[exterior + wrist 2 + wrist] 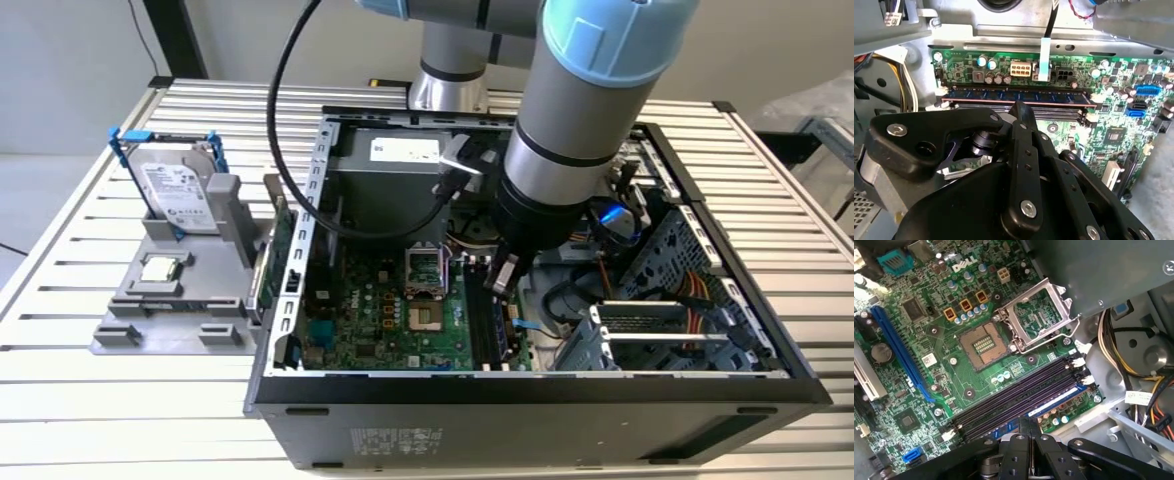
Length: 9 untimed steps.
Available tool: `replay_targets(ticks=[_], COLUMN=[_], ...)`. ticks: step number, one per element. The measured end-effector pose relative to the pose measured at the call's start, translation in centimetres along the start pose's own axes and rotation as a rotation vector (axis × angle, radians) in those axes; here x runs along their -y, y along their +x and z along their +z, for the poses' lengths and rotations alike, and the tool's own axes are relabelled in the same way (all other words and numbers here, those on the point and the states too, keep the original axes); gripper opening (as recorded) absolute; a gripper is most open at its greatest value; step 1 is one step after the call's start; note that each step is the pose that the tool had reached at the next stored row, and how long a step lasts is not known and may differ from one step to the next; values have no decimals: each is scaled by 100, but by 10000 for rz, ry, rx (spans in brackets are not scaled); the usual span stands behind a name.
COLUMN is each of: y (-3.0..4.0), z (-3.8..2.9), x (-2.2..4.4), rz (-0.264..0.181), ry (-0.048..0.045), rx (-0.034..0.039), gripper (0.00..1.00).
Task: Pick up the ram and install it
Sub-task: 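Press down the ram until it locks into place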
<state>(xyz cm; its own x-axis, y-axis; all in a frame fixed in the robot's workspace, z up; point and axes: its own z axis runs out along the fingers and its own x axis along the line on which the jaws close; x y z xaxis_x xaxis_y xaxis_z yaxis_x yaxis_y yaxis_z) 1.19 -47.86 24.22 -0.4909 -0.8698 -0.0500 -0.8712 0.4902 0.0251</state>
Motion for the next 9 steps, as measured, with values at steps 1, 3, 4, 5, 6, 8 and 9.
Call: replay_targets(ticks=[1, 3, 4, 5, 6, 8, 9], y=[0, -1, -1, -1, -2, -2, -2], z=[0, 0, 0, 0, 0, 0, 0], x=[1, 2, 2, 3, 3, 4, 4], rz=[-87, -276, -368, -456, -551, -743, -843], ry=[-4, -14, -18, -23, -28, -37, -42], rx=[-2, -7, -9, -12, -14, -19, -21], gripper=[0, 0, 0, 0, 0, 0, 0])
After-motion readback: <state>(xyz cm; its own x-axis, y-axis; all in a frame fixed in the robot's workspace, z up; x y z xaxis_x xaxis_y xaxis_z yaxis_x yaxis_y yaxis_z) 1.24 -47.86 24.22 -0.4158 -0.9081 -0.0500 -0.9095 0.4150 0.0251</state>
